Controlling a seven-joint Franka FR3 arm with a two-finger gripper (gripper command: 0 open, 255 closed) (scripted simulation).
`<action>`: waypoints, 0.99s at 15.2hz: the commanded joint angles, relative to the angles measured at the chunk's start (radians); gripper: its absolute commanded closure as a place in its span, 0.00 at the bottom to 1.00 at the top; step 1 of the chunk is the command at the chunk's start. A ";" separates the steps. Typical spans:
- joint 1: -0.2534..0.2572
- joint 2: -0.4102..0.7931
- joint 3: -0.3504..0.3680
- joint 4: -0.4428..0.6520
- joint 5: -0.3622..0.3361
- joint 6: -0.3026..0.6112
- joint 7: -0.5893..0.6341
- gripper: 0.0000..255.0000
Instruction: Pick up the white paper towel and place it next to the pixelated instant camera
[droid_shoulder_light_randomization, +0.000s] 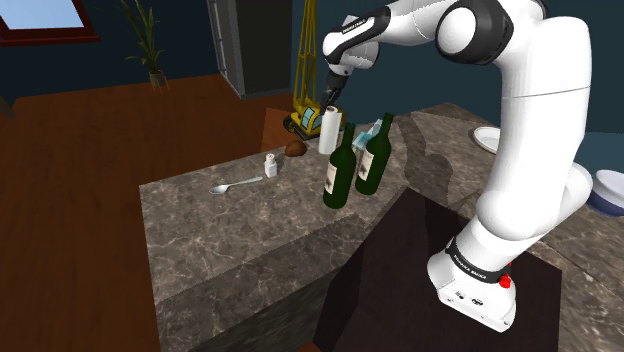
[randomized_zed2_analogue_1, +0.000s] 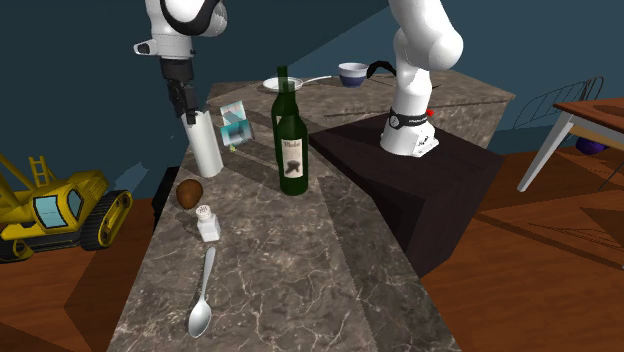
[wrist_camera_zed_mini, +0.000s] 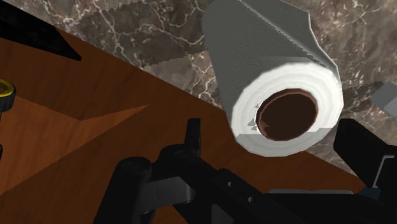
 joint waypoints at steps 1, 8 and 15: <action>0.000 0.000 0.000 0.000 0.000 0.000 0.000 0.00; -0.008 -0.068 -0.009 0.022 -0.011 -0.092 0.007 0.00; -0.008 -0.068 -0.009 0.022 -0.011 -0.092 0.007 0.00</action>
